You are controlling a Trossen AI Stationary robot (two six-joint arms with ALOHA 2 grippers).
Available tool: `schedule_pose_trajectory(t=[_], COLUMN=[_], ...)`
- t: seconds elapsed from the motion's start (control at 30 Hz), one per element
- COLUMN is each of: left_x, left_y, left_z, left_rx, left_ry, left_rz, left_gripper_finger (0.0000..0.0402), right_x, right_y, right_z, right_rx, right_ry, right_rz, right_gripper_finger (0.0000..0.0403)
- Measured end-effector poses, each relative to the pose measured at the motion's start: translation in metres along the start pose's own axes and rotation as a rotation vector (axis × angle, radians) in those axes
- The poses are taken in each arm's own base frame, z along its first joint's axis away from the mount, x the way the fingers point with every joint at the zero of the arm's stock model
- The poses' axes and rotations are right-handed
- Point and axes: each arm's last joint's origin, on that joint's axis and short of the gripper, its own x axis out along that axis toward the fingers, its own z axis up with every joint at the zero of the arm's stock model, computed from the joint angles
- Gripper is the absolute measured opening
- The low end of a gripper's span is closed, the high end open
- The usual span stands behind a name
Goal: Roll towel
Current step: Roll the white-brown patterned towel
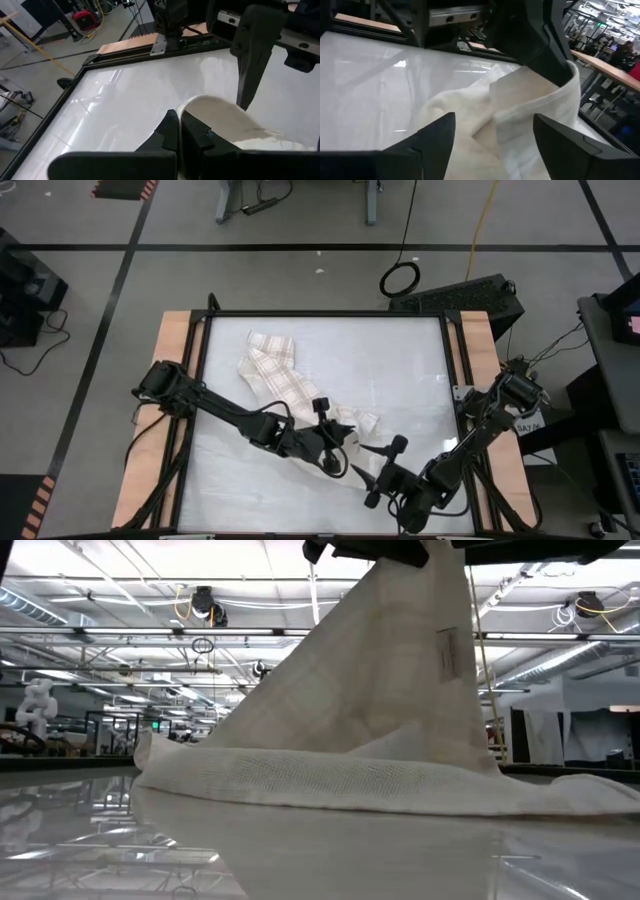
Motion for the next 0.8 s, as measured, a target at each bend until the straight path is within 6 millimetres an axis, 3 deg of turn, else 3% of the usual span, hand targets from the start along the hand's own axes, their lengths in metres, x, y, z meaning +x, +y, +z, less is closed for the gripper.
schedule_pose_trajectory(t=[0.57,0.8], left_x=[0.0003,0.0003], left_y=[0.0008,0.0007], left_z=[0.0002,-0.0006], left_rx=[0.011,0.050], left_ry=[-0.002,0.006], left_rz=[0.013,0.013], left_gripper_finger=[0.0004,0.0005], right_x=[0.0034,-0.0004], right_y=[-0.0030,-0.0013], right_z=[0.0000,-0.0013], right_rx=[-0.009,-0.028], right_ry=[-0.017,-0.004], right_rz=[-0.055,-0.020], right_gripper_finger=[0.0019,0.0003])
